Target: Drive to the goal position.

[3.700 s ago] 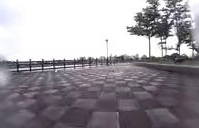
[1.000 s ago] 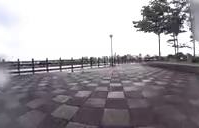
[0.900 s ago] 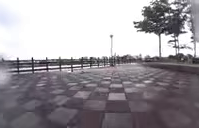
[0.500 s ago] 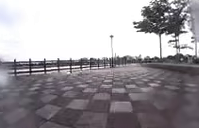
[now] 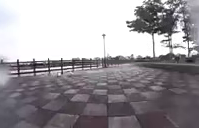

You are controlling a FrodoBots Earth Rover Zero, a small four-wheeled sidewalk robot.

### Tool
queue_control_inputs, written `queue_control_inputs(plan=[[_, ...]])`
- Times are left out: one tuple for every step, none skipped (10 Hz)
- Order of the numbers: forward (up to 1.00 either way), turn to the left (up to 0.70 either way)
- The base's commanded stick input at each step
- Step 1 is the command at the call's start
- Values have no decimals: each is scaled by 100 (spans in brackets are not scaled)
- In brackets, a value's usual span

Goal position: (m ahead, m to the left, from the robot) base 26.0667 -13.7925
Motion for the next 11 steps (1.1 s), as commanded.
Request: queue_control_inputs(plan=[[100,0],[100,-19],[100,-38],[100,-21],[100,-4],[100,0],[100,0],[100,0],[100,0],[100,0],[100,0]])
